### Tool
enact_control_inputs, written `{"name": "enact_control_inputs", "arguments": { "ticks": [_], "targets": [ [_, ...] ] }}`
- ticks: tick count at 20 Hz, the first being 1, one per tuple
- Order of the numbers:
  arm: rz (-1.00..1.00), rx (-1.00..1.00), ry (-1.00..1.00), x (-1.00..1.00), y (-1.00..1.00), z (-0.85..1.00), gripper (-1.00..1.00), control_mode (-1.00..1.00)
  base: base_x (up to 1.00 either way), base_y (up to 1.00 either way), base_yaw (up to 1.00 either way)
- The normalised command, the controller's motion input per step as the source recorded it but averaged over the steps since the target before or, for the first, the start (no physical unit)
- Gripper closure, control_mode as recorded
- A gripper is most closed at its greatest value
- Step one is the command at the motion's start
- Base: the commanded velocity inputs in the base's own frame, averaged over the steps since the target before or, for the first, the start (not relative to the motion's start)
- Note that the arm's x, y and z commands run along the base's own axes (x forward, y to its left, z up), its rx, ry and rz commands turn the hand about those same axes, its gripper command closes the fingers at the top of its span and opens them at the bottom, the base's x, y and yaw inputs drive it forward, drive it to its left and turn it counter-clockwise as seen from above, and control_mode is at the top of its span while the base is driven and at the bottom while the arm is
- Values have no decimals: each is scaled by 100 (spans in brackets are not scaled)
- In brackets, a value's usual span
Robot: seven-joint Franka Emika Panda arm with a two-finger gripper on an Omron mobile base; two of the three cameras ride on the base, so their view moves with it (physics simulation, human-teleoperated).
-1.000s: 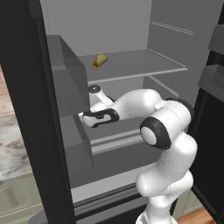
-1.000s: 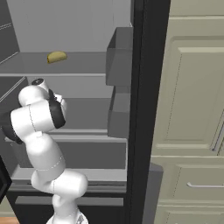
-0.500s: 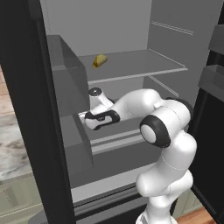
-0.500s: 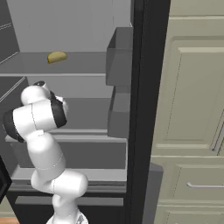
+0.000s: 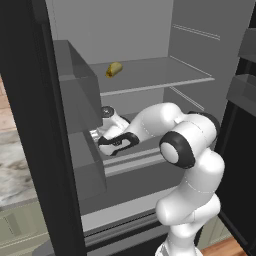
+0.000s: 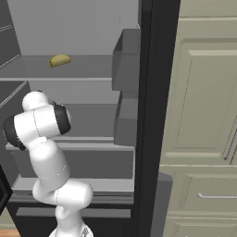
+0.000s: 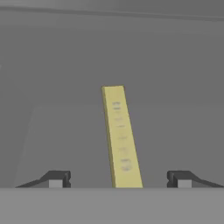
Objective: Pick the egg and butter from the fridge and place them by the bowl for mixing.
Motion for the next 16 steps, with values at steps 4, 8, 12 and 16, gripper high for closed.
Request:
{"name": "enact_control_inputs", "arguments": {
  "ticks": [4, 8, 12, 16],
  "targets": [
    [0, 0, -19, -29, 1, -78, -100, -100, 0, 0, 0],
    [0, 8, -20, -38, -13, -76, -100, -100, 0, 0, 0],
    [0, 8, -5, -9, -19, -23, -100, -100, 0, 0, 0],
    [0, 3, 0, 0, -4, 0, -100, -100, 0, 0, 0]
  ]
}}
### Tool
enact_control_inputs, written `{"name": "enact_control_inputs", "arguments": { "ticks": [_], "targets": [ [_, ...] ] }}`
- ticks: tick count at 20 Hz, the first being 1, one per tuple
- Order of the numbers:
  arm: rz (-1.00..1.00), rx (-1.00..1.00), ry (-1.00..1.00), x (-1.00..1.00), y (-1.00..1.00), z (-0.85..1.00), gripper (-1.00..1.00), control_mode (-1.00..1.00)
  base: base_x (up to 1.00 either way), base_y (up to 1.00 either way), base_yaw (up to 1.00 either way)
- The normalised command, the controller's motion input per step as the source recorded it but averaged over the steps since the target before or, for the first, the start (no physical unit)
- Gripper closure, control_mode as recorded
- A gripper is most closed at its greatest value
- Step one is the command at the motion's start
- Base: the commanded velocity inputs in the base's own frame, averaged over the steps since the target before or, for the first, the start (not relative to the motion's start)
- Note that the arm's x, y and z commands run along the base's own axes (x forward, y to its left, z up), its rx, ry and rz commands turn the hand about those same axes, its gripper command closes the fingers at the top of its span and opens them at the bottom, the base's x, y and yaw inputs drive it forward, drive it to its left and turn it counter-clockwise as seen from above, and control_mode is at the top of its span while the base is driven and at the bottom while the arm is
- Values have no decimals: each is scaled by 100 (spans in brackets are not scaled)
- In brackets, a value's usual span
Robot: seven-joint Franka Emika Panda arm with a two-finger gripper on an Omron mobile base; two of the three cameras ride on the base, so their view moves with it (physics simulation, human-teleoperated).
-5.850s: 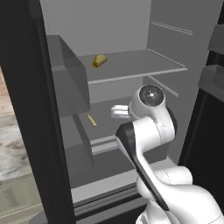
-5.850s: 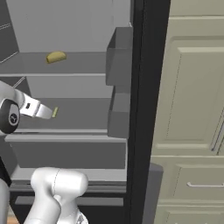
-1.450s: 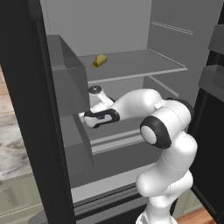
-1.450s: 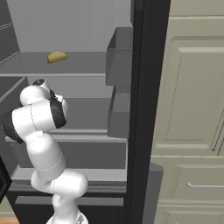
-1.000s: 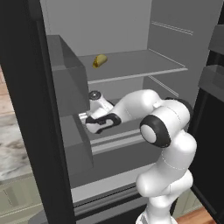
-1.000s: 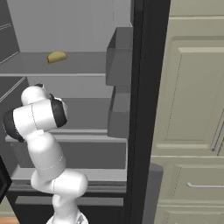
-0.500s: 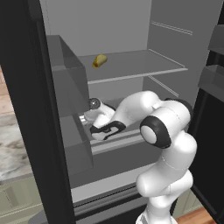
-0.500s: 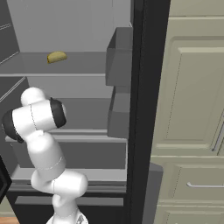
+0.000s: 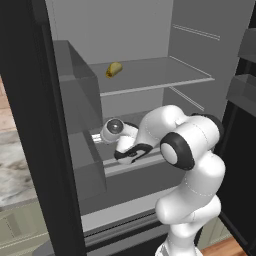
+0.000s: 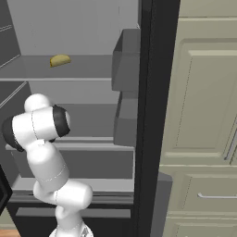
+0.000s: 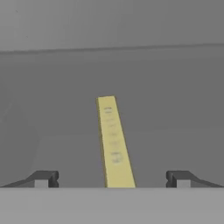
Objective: Pick the egg and butter from the fridge and place them by the bowl for mixing.
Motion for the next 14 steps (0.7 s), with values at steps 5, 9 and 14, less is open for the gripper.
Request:
{"name": "enact_control_inputs", "arguments": {
  "ticks": [5, 9, 14],
  "targets": [
    [0, 2, 2, 3, -2, 0, -100, -100, 0, 0, 0],
    [2, 7, 1, 1, -16, 0, -100, -100, 0, 0, 0],
    [0, 0, 0, 0, 0, 0, -100, -100, 0, 0, 0]
  ]
}}
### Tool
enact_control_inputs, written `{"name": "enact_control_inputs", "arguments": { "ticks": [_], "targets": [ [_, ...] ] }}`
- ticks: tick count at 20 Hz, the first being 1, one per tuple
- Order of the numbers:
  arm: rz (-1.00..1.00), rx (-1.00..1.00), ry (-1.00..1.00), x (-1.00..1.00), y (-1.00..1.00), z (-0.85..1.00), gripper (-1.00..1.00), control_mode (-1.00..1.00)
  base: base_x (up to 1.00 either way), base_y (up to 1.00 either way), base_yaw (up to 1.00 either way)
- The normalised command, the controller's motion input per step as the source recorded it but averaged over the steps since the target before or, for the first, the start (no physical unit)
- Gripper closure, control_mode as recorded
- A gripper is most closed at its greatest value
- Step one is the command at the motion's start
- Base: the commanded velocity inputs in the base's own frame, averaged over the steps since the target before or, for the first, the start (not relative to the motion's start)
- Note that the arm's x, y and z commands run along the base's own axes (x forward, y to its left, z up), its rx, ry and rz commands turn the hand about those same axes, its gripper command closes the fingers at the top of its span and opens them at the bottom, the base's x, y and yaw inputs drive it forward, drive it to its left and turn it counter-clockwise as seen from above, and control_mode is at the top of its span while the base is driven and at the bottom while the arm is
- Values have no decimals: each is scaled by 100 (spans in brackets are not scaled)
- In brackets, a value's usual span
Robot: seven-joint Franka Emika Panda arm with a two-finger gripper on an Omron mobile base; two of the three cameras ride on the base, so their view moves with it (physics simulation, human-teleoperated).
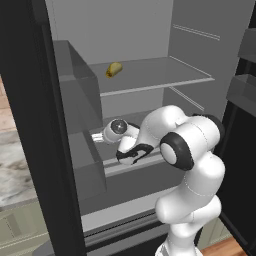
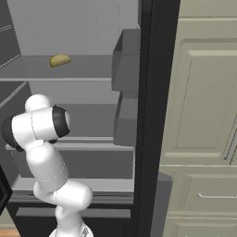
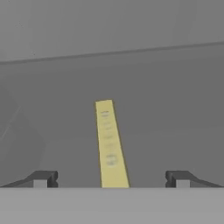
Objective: Pick the egg and butter from the fridge and place them by the bowl for mixing.
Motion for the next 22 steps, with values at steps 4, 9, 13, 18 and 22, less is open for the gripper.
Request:
{"name": "enact_control_inputs", "arguments": {
  "ticks": [4, 9, 13, 18, 22],
  "targets": [
    [1, 0, 0, 0, -4, -3, -100, -100, 0, 0, 0],
    [0, 0, 0, 0, 0, 0, 100, -100, 0, 0, 0],
    [0, 0, 0, 0, 0, 0, 100, -100, 0, 0, 0],
    [0, 0, 0, 0, 0, 0, 100, -100, 0, 0, 0],
    [0, 0, 0, -1, 0, 0, 100, -100, 0, 0, 0]
  ]
}}
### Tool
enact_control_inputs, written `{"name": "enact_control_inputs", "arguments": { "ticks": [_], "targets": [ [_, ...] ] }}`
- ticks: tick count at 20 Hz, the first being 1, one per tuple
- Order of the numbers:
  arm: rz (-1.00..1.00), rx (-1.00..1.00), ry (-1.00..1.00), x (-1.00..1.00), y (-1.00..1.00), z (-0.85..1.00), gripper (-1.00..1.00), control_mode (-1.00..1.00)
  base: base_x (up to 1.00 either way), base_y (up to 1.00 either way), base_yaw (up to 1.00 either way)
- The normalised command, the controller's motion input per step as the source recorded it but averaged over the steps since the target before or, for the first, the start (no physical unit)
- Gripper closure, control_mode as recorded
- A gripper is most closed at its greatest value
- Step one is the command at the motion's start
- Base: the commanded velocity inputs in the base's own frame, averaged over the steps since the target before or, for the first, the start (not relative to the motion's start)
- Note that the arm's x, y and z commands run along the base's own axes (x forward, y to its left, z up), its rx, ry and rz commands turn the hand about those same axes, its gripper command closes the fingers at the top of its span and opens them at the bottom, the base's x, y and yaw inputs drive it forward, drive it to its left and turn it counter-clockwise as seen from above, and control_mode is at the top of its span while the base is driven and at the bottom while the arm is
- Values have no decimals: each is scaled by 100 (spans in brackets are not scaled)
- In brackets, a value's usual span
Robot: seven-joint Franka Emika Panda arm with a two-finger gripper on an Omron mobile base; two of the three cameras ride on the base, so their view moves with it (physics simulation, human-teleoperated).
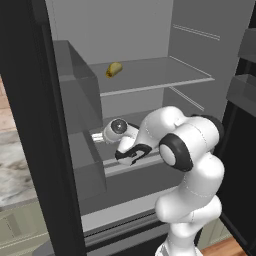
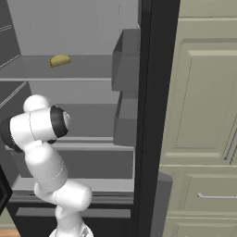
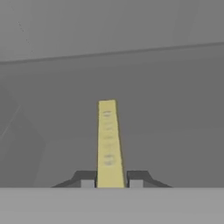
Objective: Pick the egg and butter from the fridge and place them by the bowl for mixing.
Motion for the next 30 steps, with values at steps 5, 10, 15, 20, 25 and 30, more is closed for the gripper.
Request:
{"name": "enact_control_inputs", "arguments": {
  "ticks": [5, 10, 15, 20, 25, 30],
  "targets": [
    [0, 0, -3, -3, 0, 41, 100, -100, 0, 0, 0],
    [0, 0, 0, -2, 0, 63, 100, -100, 0, 0, 0],
    [0, 0, 2, -31, 0, 97, 100, -100, 0, 0, 0],
    [-1, 0, 8, -71, 0, 90, 100, -100, 0, 0, 0],
    [-1, 0, 23, -75, 0, 100, 100, -100, 0, 0, 0],
    [-4, 0, 28, -94, 0, 100, 100, -100, 0, 0, 0]
  ]
}}
